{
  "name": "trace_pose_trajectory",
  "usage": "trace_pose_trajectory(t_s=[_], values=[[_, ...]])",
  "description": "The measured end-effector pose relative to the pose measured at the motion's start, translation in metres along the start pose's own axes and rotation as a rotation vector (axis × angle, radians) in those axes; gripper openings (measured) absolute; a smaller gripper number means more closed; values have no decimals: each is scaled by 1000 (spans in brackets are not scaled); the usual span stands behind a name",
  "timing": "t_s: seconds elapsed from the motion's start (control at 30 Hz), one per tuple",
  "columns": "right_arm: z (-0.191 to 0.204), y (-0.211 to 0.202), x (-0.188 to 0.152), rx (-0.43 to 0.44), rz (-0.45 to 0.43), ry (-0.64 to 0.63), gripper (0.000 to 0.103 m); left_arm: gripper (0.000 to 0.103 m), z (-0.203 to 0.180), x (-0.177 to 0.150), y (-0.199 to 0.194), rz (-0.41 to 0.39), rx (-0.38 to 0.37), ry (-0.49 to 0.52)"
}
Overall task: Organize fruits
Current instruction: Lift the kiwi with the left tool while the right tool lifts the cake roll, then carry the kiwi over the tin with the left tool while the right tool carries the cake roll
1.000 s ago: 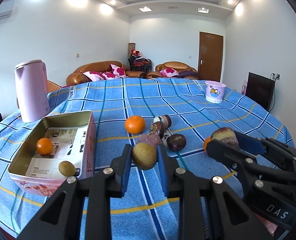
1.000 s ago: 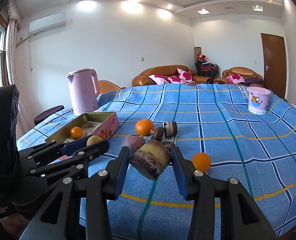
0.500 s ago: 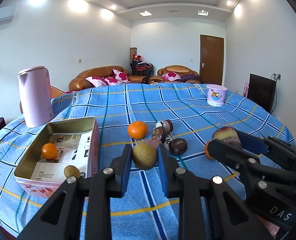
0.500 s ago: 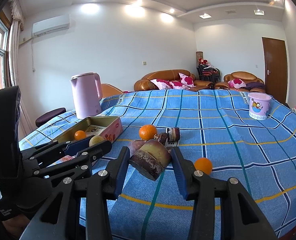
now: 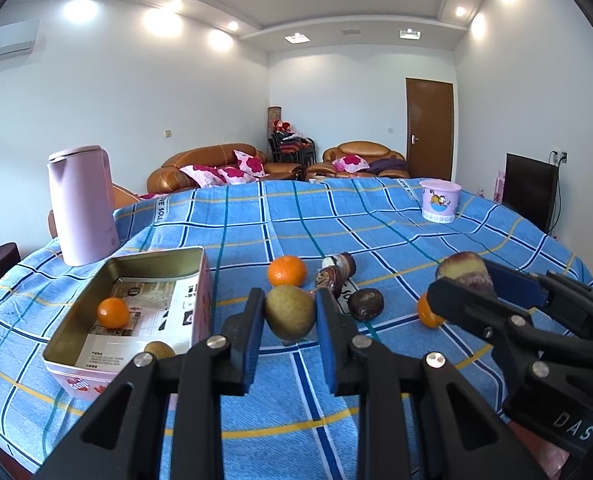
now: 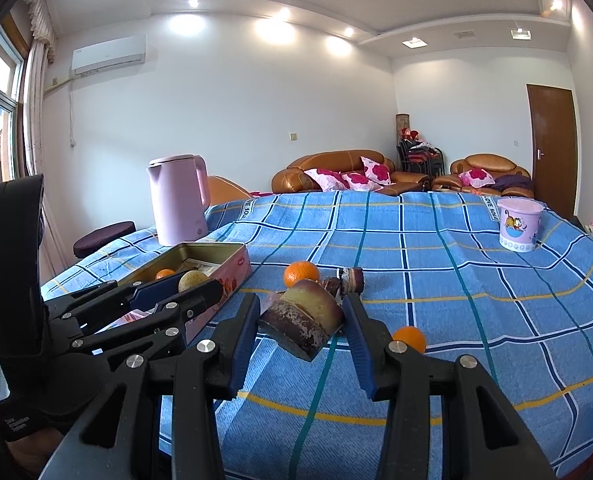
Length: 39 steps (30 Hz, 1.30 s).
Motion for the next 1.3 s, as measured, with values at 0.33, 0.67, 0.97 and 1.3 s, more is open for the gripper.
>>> trace_pose_trajectory(t_s=[0.33,0.67,0.97,1.3], values=[[3,-6,6,0,-34,-11,45,27,3,4,-3,-26,19,3],[6,-11,13,3,-60,-25,45,27,7,8,-8,-51,43,6],[8,-15,22,7,-83,-35,45,27,18,15,-11,-72,77,-4],[17,-18,39,29,-111,-56,45,27,36,26,-16,-87,116,-26]])
Point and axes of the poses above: each gripper's, at about its wrist camera, not at the fingertips, and y roughly the way its jaws point, z to its left, x to its top, the point moved 6 cm from there along y, roughly the way its jaws point, and after that the axes turned 2 degrees about -y, right-handed, at the moved point
